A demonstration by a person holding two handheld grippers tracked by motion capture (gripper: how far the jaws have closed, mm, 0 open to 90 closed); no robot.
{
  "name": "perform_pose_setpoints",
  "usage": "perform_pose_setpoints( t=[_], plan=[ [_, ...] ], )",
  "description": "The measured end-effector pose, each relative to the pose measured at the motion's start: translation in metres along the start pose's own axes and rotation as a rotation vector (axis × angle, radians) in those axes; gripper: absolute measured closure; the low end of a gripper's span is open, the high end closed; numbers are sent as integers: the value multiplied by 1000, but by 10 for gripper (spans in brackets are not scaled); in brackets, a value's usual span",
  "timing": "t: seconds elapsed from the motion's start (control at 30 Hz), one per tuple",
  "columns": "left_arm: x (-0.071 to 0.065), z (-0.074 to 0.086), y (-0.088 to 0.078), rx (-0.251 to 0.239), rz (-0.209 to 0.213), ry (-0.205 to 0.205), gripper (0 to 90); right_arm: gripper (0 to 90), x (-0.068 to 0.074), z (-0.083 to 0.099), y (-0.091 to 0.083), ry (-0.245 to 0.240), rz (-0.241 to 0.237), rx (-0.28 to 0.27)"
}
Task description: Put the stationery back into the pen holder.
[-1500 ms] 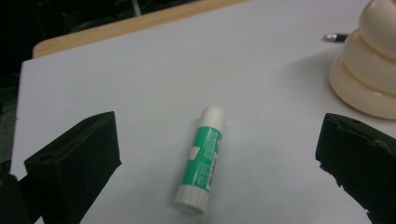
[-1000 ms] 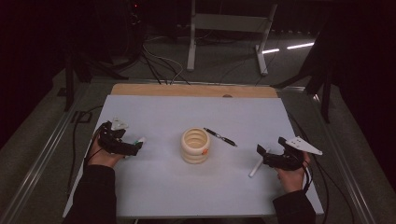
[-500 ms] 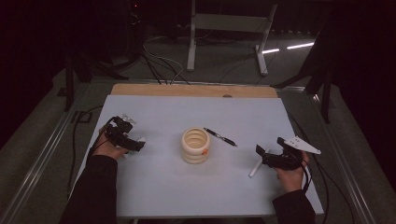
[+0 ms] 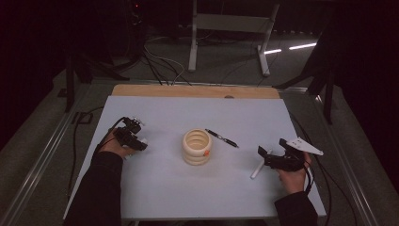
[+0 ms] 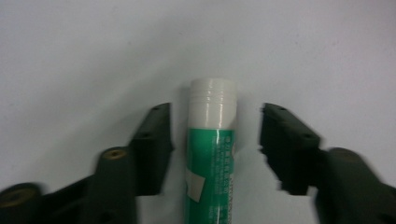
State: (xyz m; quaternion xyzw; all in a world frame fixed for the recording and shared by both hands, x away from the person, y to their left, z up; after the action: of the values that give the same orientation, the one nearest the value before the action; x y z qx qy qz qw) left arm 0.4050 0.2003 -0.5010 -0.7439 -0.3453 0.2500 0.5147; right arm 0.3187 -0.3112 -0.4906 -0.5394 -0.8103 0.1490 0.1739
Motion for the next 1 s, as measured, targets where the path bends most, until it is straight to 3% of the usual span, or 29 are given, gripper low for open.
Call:
perform_pose_setpoints(
  t=[0.17,0.43,0.7,1.0],
  plan=[
    [1,-2,8,56,-10,12,648,0,-2,0,0,32,-12,-1],
    [2,-3,7,56,-15,15,662,0,-4,0,-1,45,-13,-9],
    [5,-3,-7,-21,2,-20,663,0,-4,0,-1,47,-13,-12],
    [3,-4,-20,-101,16,-27,663,0,-4,0,-1,49,-13,-14]
  ],
)
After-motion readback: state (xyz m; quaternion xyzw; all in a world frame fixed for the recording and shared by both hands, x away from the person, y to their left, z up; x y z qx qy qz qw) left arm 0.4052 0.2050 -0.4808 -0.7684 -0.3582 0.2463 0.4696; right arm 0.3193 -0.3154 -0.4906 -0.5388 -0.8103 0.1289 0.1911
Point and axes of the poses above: each handheld gripper's, and its own axes: y roughly forward along the jaws, z roughly out of its underside, x roughly to its left, the point moved 2 cm from there along y, roughly forward along the jaws, and after that the axes turned 2 degrees about z, right-handed, at the moved point
